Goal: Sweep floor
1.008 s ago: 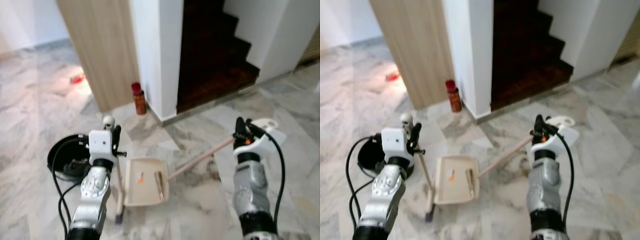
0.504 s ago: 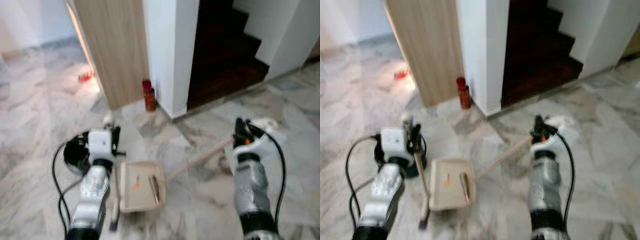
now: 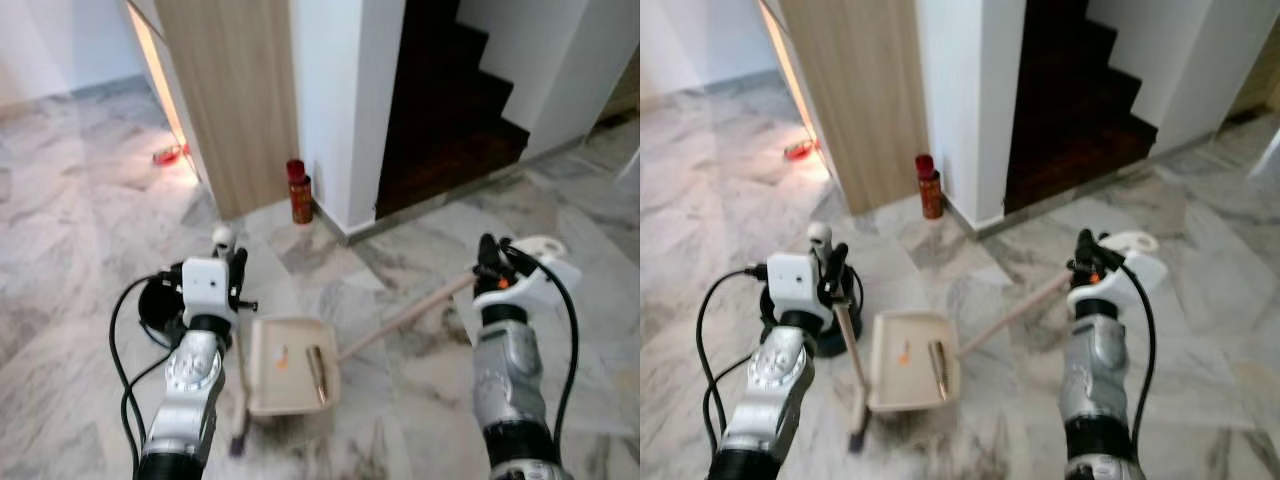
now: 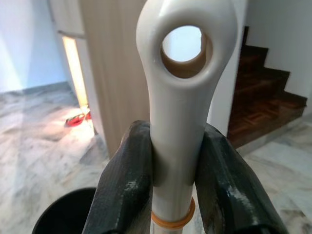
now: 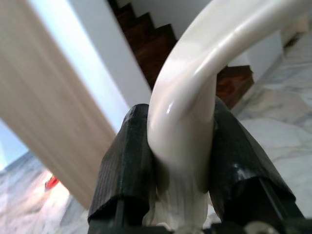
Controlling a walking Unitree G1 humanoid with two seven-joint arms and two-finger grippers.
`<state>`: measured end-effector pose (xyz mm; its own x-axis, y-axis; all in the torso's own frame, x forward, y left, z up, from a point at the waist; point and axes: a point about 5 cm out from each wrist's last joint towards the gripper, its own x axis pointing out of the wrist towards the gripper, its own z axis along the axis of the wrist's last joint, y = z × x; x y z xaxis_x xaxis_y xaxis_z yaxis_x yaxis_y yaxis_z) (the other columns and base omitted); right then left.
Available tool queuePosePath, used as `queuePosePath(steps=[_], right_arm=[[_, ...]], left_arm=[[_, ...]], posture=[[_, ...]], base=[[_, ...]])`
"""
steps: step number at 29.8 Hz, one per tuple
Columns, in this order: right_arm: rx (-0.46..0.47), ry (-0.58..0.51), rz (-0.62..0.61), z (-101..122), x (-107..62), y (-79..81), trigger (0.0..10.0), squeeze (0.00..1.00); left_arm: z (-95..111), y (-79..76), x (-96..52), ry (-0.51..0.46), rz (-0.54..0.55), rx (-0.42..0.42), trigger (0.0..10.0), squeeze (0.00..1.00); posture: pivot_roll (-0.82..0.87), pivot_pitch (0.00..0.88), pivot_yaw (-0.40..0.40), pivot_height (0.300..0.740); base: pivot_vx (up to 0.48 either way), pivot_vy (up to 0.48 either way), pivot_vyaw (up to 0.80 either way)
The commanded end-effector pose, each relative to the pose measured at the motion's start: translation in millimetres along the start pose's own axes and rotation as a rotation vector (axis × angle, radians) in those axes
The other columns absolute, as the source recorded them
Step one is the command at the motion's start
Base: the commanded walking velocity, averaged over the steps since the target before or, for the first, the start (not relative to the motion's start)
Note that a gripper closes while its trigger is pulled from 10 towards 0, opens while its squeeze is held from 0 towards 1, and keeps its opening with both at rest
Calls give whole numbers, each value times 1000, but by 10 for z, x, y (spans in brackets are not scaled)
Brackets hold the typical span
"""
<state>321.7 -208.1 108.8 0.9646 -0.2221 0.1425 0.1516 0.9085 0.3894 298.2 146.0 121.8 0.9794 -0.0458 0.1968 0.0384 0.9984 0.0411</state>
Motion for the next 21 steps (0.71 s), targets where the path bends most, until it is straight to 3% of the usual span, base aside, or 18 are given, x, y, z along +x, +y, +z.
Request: queuePosePath(steps=[1, 21], right_arm=[[62, -27, 23, 37, 55, 139, 10000, 0], [68, -31, 9, 27, 45, 131, 10000, 0]], left_arm=[[89, 1, 45, -44, -4, -7, 10000, 0], [85, 3, 43, -40, -11, -7, 10000, 0]], posture=[[9, 0, 23, 740], [17, 0, 32, 740]], base=[[0, 277, 0], [0, 274, 0]])
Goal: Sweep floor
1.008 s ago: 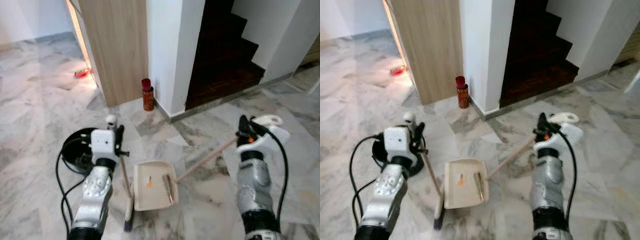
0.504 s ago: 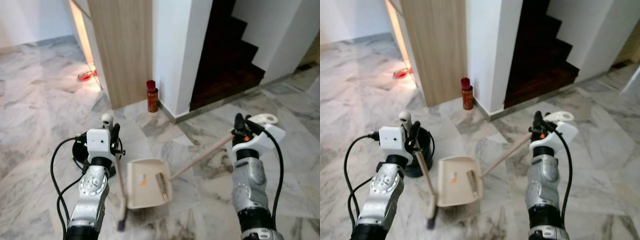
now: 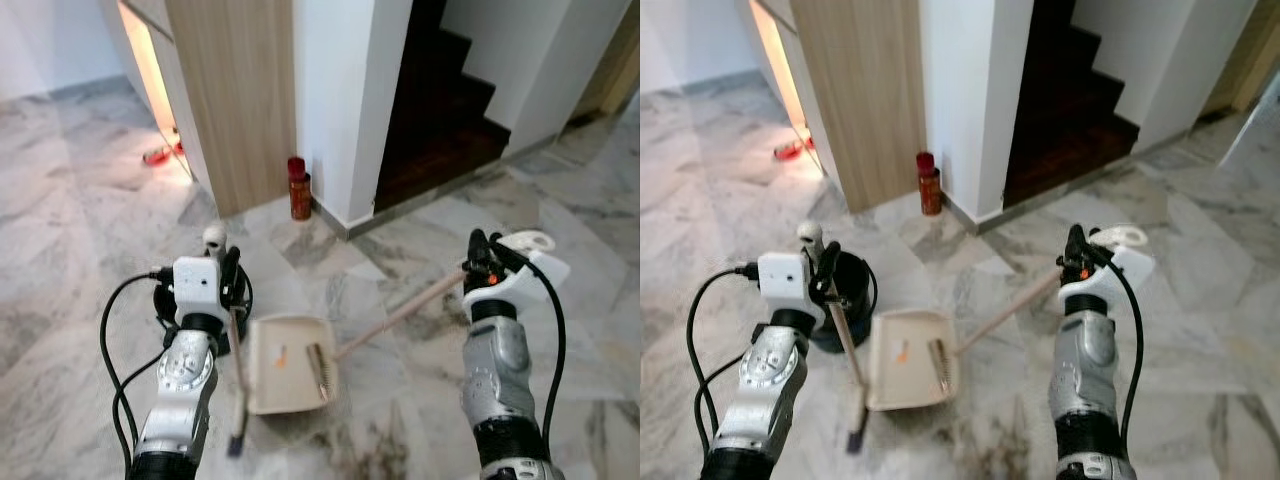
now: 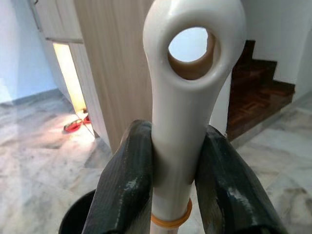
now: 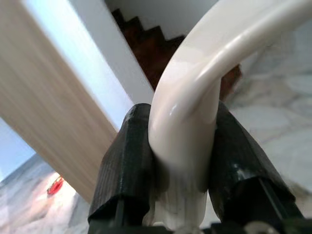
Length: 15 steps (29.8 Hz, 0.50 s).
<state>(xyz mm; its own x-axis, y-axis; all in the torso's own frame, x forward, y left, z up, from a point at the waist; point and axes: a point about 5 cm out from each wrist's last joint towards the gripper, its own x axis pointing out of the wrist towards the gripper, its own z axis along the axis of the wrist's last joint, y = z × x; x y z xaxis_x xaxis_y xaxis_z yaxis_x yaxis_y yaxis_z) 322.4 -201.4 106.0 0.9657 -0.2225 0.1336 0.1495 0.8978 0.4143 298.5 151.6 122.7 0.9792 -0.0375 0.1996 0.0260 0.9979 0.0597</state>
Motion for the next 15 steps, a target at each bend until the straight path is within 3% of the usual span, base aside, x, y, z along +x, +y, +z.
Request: queuePosePath(steps=[1, 15], right_arm=[[42, -39, 13, 76, 57, 85, 10000, 0], [43, -41, 5, 88, 62, 53, 10000, 0]], left_arm=[[79, -50, 40, -38, -19, -27, 10000, 0], [98, -77, 56, -43, -20, -34, 10000, 0]], posture=[[16, 0, 32, 740], [17, 0, 29, 740]], base=[[0, 270, 0], [0, 275, 0]])
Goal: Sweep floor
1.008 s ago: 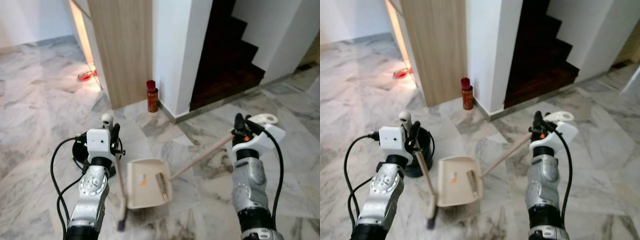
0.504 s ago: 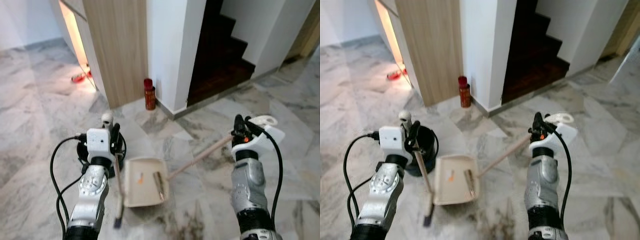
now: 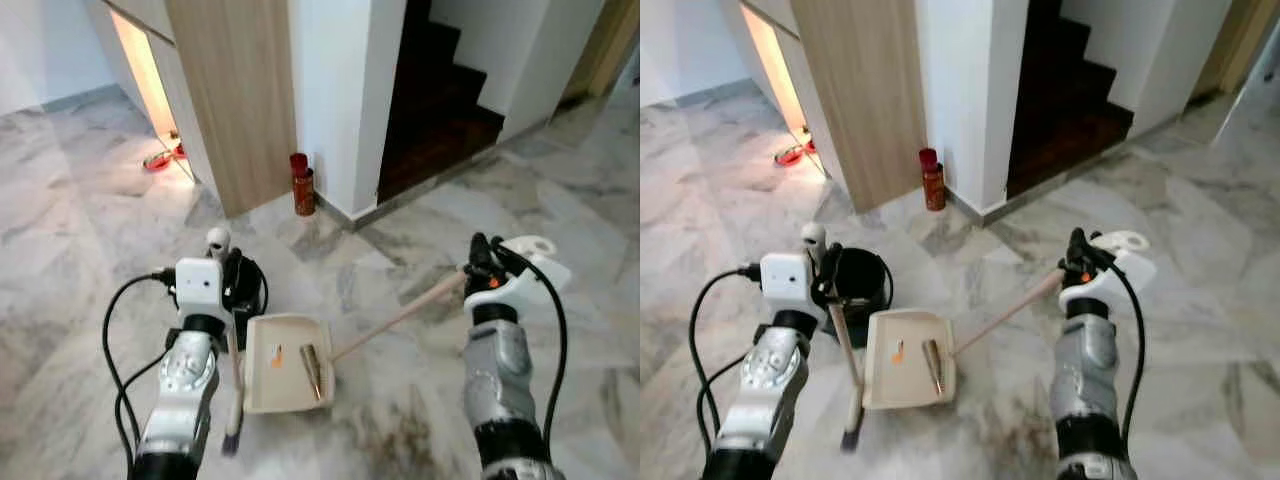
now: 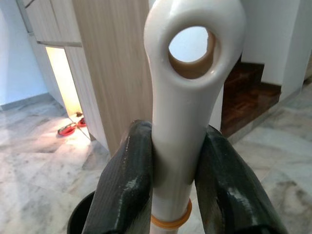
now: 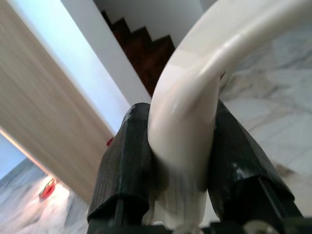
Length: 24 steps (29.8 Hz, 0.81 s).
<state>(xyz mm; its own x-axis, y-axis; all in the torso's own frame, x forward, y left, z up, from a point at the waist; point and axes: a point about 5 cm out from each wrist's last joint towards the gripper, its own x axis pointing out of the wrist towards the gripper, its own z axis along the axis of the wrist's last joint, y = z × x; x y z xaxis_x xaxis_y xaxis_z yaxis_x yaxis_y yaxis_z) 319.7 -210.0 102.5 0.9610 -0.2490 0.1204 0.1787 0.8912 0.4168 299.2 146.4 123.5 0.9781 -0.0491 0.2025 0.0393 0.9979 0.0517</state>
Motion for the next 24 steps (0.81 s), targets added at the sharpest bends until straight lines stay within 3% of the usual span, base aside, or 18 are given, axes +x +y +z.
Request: queuePosePath(steps=[1, 24], right_arm=[[46, -42, 34, 82, 71, 152, 10000, 0], [63, -33, 31, 73, 70, 151, 10000, 0]], left_arm=[[89, -23, 47, -40, -8, -23, 10000, 0], [94, 20, 53, -41, 17, -21, 10000, 0]], posture=[[17, 0, 29, 740], [21, 0, 23, 740]], base=[[0, 274, 0], [0, 272, 0]])
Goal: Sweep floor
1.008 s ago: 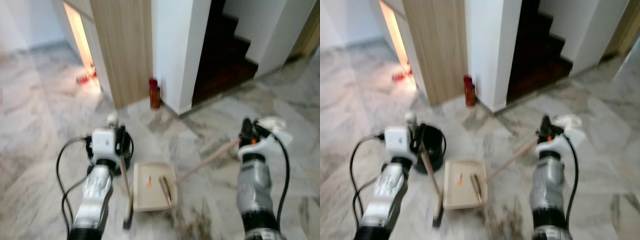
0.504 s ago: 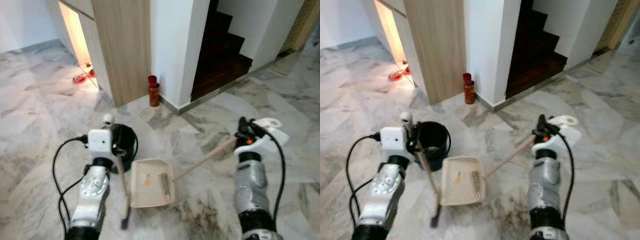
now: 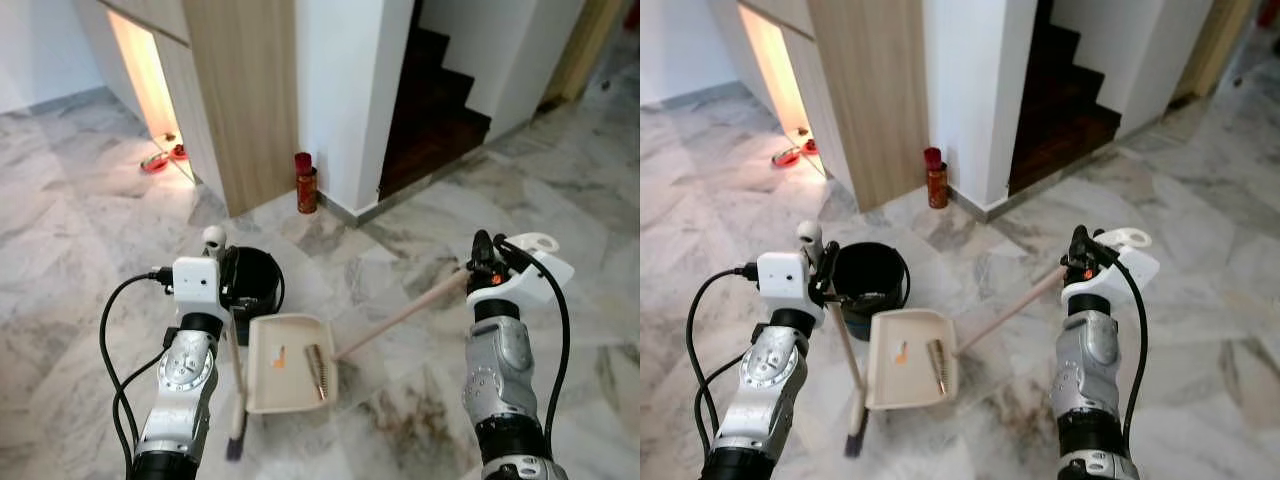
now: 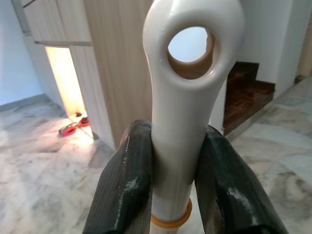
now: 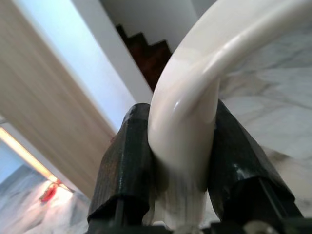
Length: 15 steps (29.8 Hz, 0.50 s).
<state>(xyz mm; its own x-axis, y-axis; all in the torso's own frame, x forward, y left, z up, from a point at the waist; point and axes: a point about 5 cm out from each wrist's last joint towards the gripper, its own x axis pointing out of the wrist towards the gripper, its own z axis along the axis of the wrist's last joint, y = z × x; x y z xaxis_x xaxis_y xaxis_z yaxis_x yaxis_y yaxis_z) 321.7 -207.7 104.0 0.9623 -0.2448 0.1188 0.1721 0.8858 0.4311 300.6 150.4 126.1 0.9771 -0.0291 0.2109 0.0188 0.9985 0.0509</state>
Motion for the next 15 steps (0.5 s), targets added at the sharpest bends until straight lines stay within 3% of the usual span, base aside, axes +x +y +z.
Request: queuePosePath(steps=[1, 15], right_arm=[[47, -35, 28, 71, 54, 119, 10000, 0], [51, -24, 41, 38, 47, 147, 10000, 0]], left_arm=[[74, -24, 35, -34, -2, -26, 10000, 0], [93, -50, 59, -44, -16, -28, 10000, 0]], posture=[[22, 0, 22, 740], [24, 0, 26, 740]], base=[[0, 270, 0], [0, 272, 0]])
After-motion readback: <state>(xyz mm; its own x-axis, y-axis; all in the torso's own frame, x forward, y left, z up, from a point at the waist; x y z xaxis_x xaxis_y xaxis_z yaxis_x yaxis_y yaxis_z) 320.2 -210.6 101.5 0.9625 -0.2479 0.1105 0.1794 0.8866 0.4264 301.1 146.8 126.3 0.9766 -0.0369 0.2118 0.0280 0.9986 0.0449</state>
